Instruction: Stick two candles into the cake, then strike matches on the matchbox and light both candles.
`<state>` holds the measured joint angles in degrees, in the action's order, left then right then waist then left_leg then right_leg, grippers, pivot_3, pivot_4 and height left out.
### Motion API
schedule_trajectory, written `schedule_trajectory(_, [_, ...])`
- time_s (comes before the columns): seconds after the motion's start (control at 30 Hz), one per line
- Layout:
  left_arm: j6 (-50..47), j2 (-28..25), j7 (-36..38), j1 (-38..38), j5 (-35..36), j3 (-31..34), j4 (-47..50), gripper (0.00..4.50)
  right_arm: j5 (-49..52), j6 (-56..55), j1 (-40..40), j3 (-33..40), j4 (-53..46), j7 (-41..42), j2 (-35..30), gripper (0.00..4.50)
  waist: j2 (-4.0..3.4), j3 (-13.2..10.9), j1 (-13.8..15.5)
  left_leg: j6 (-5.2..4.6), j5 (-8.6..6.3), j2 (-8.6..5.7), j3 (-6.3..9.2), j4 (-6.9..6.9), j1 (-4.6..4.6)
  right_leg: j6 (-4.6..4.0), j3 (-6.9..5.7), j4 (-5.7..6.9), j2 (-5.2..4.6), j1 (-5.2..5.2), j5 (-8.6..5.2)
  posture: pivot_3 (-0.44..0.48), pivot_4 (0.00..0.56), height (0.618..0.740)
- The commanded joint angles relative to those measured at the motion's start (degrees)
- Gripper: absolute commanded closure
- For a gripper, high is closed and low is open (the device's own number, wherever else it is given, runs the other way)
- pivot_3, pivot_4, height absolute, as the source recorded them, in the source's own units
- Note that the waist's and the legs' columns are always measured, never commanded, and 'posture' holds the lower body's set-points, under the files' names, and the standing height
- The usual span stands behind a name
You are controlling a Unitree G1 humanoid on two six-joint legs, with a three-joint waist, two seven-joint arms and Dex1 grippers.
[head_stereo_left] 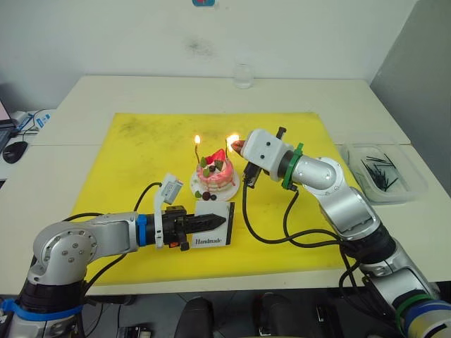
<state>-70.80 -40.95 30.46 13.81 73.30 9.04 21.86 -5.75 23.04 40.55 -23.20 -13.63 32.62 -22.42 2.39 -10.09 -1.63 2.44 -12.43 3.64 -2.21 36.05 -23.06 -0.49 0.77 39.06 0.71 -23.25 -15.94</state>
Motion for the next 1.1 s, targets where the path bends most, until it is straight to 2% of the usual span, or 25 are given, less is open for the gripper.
schedule_trajectory(0.03, [0.8, 0.4, 0.0, 0.0, 0.6, 0.1, 1.7, 4.50, -0.9, -2.0, 1.9, 1.8, -0.7, -0.1, 0.7, 4.49, 0.00, 0.0, 0.0, 0.00, 0.00, 0.00, 0.00, 0.00, 0.00, 0.00, 0.00, 0.00, 0.00, 0.00, 0.00, 0.000, 0.150, 0.740])
schedule_trajectory(1.1, [0.7, 1.0, -0.9, 0.6, 1.3, -0.2, 1.7, 4.50, -2.5, -1.2, 2.1, 3.2, -1.8, 1.4, 1.1, 4.49, 0.00, 0.0, 0.0, 0.00, 0.00, 0.02, 0.00, 0.00, 0.00, 0.00, 0.01, 0.00, -0.01, 0.00, 0.00, 0.000, 0.150, 0.740])
